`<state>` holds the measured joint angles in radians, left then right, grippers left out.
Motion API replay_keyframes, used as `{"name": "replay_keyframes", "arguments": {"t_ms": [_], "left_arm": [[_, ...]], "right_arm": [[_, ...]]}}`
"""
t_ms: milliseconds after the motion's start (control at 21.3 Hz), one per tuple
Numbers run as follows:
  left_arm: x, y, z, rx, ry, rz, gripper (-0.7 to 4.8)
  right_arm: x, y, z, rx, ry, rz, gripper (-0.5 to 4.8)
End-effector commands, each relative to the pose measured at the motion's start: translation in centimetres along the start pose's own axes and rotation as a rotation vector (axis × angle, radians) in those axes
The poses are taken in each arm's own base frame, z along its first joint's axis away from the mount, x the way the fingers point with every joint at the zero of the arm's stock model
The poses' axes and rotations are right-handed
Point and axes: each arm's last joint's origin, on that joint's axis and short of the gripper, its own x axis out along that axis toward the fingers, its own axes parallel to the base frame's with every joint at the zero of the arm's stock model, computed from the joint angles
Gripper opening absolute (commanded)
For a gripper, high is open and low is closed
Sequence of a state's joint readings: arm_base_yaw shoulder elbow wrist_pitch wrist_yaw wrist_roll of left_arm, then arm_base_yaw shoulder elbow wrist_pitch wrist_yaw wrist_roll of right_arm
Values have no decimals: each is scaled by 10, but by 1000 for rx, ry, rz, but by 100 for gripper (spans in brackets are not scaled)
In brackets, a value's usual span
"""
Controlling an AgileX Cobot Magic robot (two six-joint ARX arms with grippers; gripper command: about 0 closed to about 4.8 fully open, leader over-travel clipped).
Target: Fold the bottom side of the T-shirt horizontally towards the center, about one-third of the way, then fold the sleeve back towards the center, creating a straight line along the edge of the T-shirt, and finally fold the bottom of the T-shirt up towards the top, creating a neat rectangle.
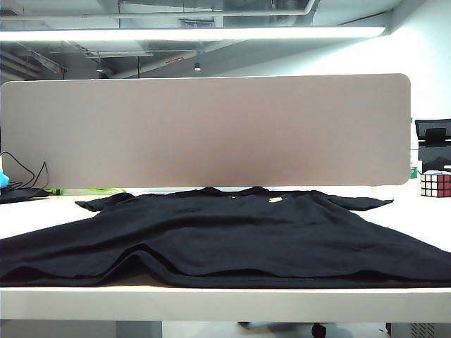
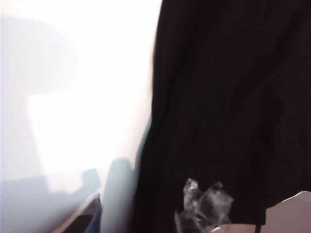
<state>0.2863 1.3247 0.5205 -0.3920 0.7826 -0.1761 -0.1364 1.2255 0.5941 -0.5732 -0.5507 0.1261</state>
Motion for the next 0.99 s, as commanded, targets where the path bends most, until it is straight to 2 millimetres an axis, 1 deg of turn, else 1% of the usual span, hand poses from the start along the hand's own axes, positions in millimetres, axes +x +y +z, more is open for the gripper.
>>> {"name": "replay_keyframes", "arguments": {"t_ms": [47, 141, 470, 611, 752, 987], "left_arm": [[0, -2, 3, -24, -24, -16, 184], [0, -2, 3, -25, -26, -7, 184], [5, -5, -6, -12, 51, 65, 186], [10, -10, -8, 9, 81, 69, 186], [19, -17, -13, 55, 122, 133, 185], [25, -22, -18, 91, 152, 169, 185]], "right_arm": [[-1, 1, 2, -13, -12, 9, 284], [-1, 1, 2, -15, -12, 8, 284], [-1, 1, 1, -12, -4, 11, 284], [-1, 1, -1, -16, 7, 9, 284], [-1, 0, -2, -13, 23, 7, 284], [-1, 0, -2, -11, 23, 2, 284]]}}
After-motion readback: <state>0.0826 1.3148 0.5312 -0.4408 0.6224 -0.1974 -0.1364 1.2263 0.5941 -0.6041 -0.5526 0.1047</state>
